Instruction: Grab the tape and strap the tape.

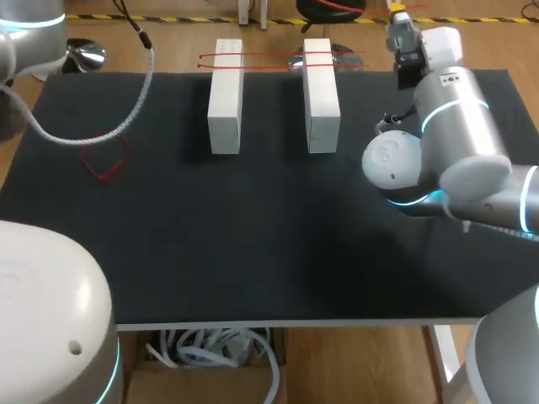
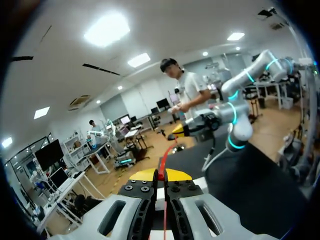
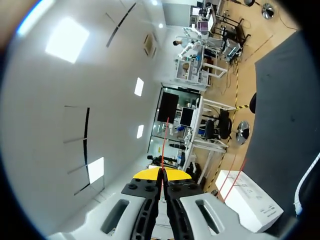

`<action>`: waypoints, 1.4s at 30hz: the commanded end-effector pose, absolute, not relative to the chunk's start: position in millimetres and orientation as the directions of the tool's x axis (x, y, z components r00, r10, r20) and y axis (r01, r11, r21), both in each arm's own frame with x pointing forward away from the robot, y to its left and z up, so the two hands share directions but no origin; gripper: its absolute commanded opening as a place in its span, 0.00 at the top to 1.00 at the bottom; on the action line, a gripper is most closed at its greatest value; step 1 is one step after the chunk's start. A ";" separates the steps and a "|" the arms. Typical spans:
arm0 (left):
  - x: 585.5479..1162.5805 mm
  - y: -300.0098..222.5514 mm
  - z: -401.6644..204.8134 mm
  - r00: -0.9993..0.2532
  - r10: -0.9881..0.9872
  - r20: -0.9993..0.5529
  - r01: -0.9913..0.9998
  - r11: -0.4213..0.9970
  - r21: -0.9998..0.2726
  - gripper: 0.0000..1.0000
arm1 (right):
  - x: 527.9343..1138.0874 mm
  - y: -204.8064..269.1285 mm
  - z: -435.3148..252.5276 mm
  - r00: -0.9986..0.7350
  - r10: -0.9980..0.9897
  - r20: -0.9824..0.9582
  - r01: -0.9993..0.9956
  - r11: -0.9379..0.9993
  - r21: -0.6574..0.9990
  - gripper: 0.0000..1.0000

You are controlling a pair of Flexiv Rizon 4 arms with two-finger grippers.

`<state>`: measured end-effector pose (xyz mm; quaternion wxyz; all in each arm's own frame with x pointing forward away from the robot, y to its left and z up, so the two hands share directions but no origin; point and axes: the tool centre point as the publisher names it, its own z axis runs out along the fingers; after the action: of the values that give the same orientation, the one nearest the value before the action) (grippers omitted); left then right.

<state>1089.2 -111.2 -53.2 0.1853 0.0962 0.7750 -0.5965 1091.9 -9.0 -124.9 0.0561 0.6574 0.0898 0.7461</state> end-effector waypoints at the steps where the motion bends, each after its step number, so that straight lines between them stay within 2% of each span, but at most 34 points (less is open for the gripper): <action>1: 1085.9 -112.4 -48.8 -0.905 0.047 -0.422 0.329 0.708 -0.625 1.00 | 1086.7 -10.6 -120.4 -0.105 0.224 0.969 0.044 -0.972 0.230 1.00; 5: 1082.2 -111.2 -54.1 -0.924 0.095 -0.370 0.304 0.768 -0.563 1.00 | 1086.0 -10.0 -120.9 -0.103 0.246 0.964 0.057 -0.966 0.252 1.00; 16: 1073.6 -100.4 -69.5 -0.967 0.181 -0.176 0.248 0.815 -0.524 1.00 | 1084.8 -9.0 -121.9 -0.113 0.271 0.956 0.075 -0.957 0.281 1.00; 22: 1070.1 -102.5 -75.9 -0.974 0.190 -0.126 0.227 0.817 -0.531 1.00 | 1083.6 -7.7 -123.4 -0.113 0.278 0.954 0.084 -0.954 0.287 1.00; 23: 1071.5 -104.3 -76.3 -0.977 0.124 -0.173 0.200 0.806 -0.557 1.00 | 1083.4 -7.4 -123.8 -0.112 0.278 0.954 0.086 -0.954 0.288 1.00; 39: 1071.5 -104.3 -76.3 -0.977 0.124 -0.173 0.200 0.806 -0.557 1.00 | 1085.9 4.6 -122.6 -0.140 0.311 0.940 0.142 -0.933 0.330 1.00; 42: 1070.8 -102.9 -73.9 -0.983 0.109 -0.148 0.170 0.849 -0.501 1.00 | 1085.7 6.8 -122.3 -0.147 0.341 0.928 0.150 -0.920 0.362 1.00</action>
<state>1074.1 -100.4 -78.9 0.0659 0.0760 0.9512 -0.2918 1084.2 9.8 -123.9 0.0668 0.6500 0.1831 0.7345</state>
